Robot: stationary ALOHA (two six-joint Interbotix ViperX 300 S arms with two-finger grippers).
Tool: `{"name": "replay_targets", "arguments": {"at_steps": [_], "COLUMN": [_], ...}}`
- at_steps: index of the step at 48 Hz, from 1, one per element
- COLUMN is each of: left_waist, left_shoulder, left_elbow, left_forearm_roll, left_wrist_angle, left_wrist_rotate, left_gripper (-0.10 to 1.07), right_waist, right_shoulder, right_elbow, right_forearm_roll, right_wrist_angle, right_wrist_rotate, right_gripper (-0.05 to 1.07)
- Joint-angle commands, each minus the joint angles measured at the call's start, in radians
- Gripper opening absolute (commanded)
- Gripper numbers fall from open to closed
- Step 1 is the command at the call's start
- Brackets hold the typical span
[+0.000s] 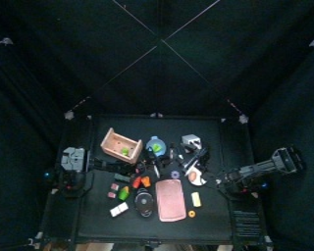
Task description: Grab sharpener handle
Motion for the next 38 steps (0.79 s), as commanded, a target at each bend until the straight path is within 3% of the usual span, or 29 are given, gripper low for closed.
{"name": "replay_targets", "arguments": {"at_steps": [1,11,24,32,38], "left_waist": [0.005,0.012,0.048,0.049,0.051], "left_shoulder": [-0.040,-0.066,-0.106,-0.107,-0.100], "left_elbow": [0.009,0.067,0.060,0.035,0.023], "left_forearm_roll": [0.043,0.222,0.465,0.476,0.479], "left_wrist_angle": [0.000,0.061,0.321,0.443,0.460], "left_wrist_rotate": [0.003,0.006,0.038,0.063,0.069], "left_gripper": [0.51,0.51,0.51,0.51,0.51], "right_waist": [0.058,0.167,0.137,0.107,0.089], "right_shoulder": [-0.086,-0.210,-0.192,-0.186,-0.167], "right_elbow": [-0.005,0.006,0.032,0.057,0.064], "right_forearm_roll": [0.074,0.318,0.485,0.528,0.535], "right_wrist_angle": [-0.002,-0.055,-0.063,-0.123,-0.166], "right_wrist_rotate": [-0.002,-0.034,-0.058,-0.055,-0.057], "right_gripper": [1.00,1.00,0.99,0.99,0.99]}}
